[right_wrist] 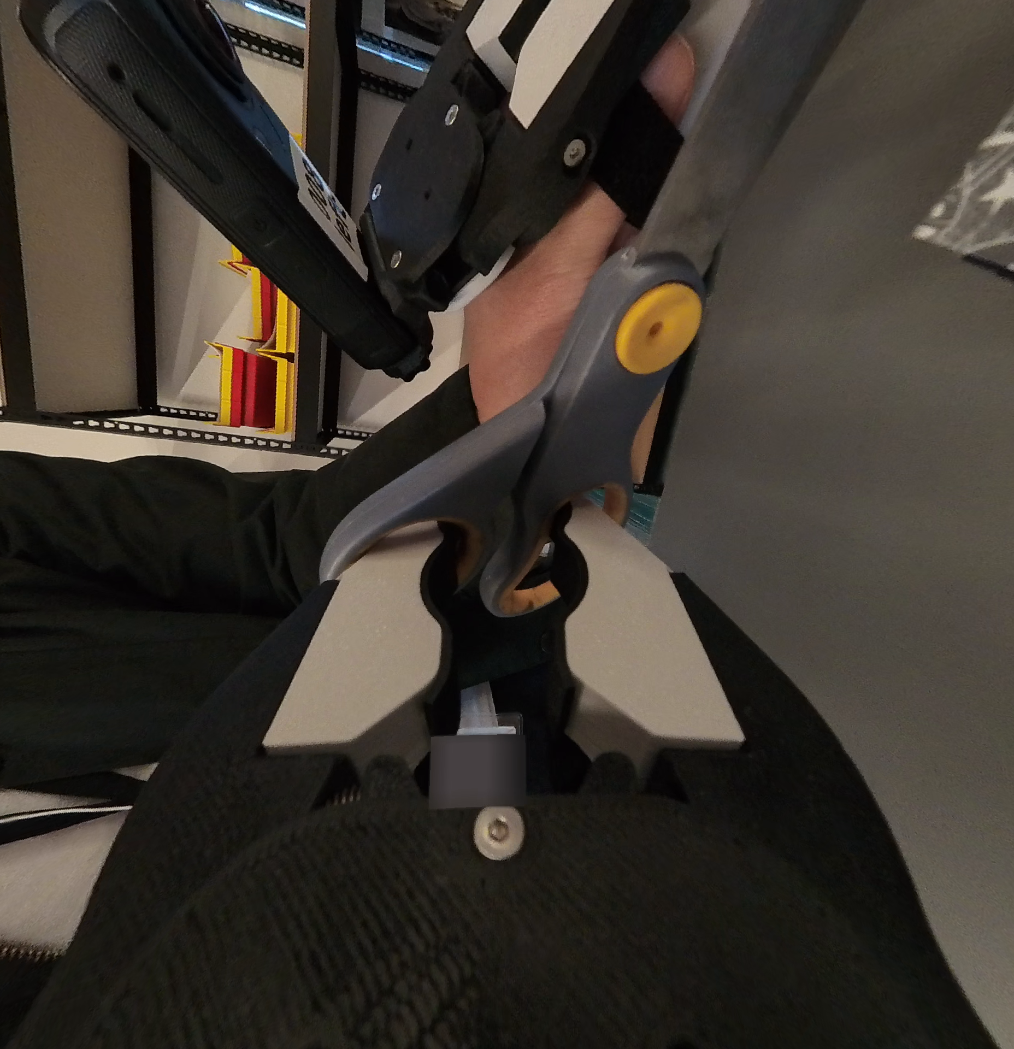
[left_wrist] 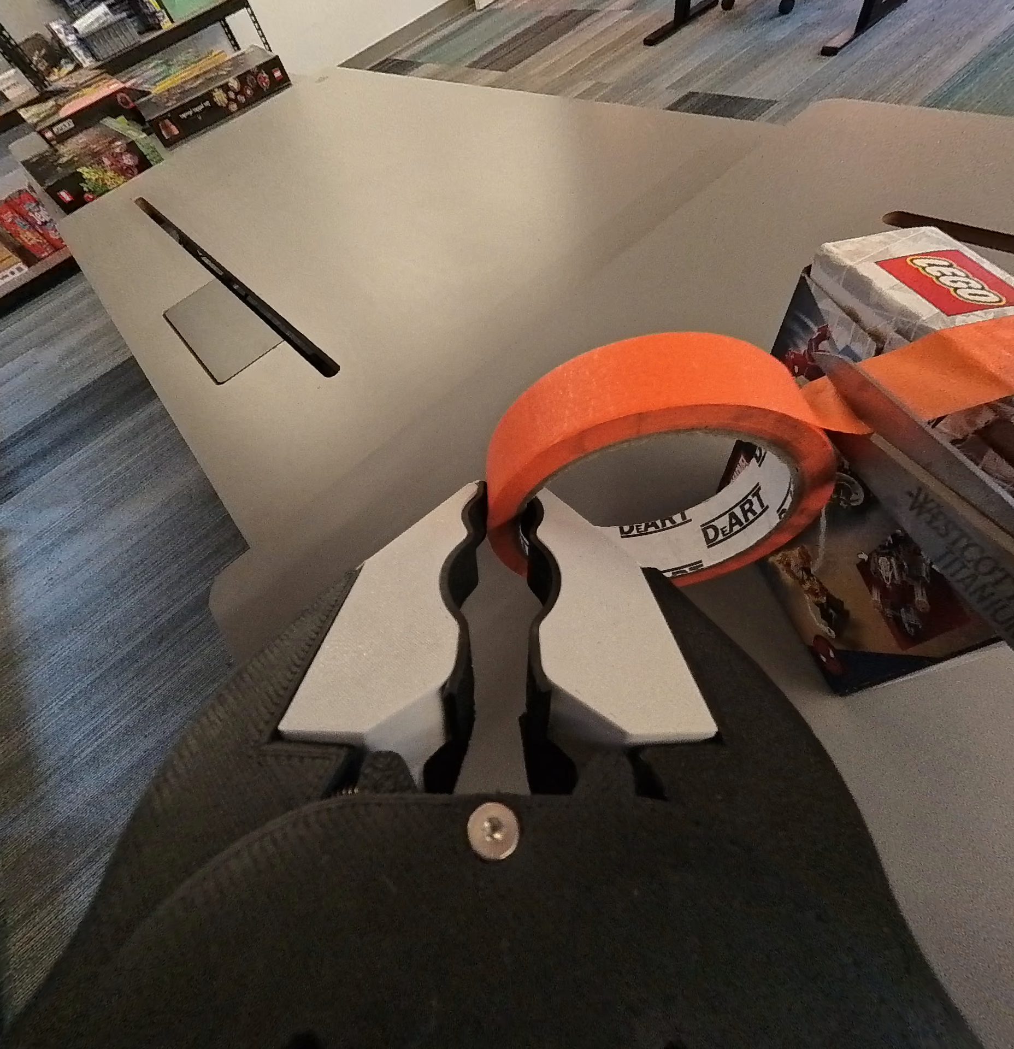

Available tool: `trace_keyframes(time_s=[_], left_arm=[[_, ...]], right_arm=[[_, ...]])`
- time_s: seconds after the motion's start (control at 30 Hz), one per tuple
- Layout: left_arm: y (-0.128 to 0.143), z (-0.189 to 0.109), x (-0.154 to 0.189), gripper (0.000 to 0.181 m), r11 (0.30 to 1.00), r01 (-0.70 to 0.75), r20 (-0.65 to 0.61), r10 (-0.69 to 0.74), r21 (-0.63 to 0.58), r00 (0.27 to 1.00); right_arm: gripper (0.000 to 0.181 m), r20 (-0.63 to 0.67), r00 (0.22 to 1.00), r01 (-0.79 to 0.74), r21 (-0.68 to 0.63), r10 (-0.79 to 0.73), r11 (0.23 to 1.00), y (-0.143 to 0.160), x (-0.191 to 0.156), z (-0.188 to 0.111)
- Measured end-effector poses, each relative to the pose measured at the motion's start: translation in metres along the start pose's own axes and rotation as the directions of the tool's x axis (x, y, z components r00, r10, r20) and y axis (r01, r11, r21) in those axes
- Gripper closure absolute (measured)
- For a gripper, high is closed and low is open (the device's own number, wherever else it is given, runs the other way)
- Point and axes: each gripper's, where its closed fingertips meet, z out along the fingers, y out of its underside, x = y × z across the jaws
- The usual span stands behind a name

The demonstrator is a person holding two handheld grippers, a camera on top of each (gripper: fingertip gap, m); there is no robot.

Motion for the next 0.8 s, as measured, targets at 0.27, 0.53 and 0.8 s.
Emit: trace_keyframes(time_s=[0.27, 0.53, 0.8], left_arm=[[-0.0015, 0.0005, 0.0004, 0.173, 1.0, -0.003, 0.0, 0.003, 0.0, 1.0], [-0.0018, -0.0002, 0.0004, 0.173, 1.0, -0.004, 0.003, 0.004, 0.0, 1.0], [-0.0021, -0.0015, 0.0007, 0.173, 1.0, -0.005, 0.004, 0.005, 0.0, 1.0]], right_arm=[[0.155, 0.004, 1.0, -0.006, 0.017, 0.006, 1.0, -0.0008, -0.0003, -0.0011], [0.157, -0.012, 1.0, -0.001, 0.017, 0.001, 1.0, 0.0007, 0.002, -0.0032], [0.158, -0.008, 1.0, -0.003, 0.024, 0.003, 1.0, 0.0019, 0.0018, -0.0046]])
